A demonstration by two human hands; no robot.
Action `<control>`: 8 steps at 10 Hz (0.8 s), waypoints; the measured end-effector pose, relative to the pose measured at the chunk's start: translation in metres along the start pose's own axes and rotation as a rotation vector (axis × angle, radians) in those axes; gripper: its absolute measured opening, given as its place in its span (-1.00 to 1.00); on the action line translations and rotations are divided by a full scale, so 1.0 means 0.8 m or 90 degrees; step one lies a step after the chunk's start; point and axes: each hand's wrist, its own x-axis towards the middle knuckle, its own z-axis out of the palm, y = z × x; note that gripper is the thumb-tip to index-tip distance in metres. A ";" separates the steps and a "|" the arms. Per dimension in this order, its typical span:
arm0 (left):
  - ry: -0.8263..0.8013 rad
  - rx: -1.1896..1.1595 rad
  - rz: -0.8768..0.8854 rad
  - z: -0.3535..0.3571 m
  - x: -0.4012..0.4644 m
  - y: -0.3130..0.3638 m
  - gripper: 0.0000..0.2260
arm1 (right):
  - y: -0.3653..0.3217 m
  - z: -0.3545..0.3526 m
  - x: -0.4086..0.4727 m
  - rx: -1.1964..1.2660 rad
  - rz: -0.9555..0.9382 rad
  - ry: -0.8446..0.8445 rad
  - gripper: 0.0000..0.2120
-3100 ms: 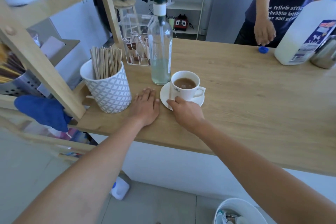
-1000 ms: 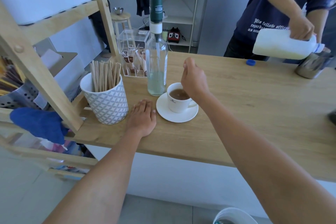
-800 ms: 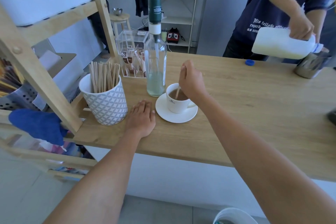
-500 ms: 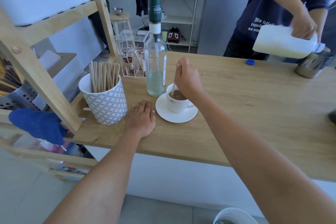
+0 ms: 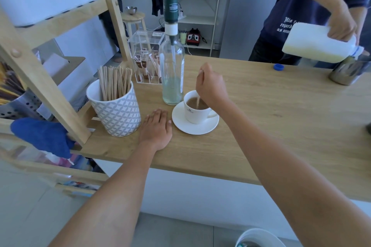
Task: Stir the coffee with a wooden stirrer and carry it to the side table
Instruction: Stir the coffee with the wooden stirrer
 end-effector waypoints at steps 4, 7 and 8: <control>0.003 0.000 0.001 -0.001 -0.003 0.001 -0.51 | 0.004 -0.004 0.005 -0.018 -0.024 -0.021 -0.77; 0.010 -0.011 -0.001 -0.002 -0.003 0.001 -0.52 | 0.002 -0.002 0.010 0.067 -0.023 -0.015 -0.75; 0.012 -0.012 -0.002 -0.001 -0.003 0.001 -0.52 | 0.011 -0.004 0.007 0.036 -0.028 -0.025 -0.81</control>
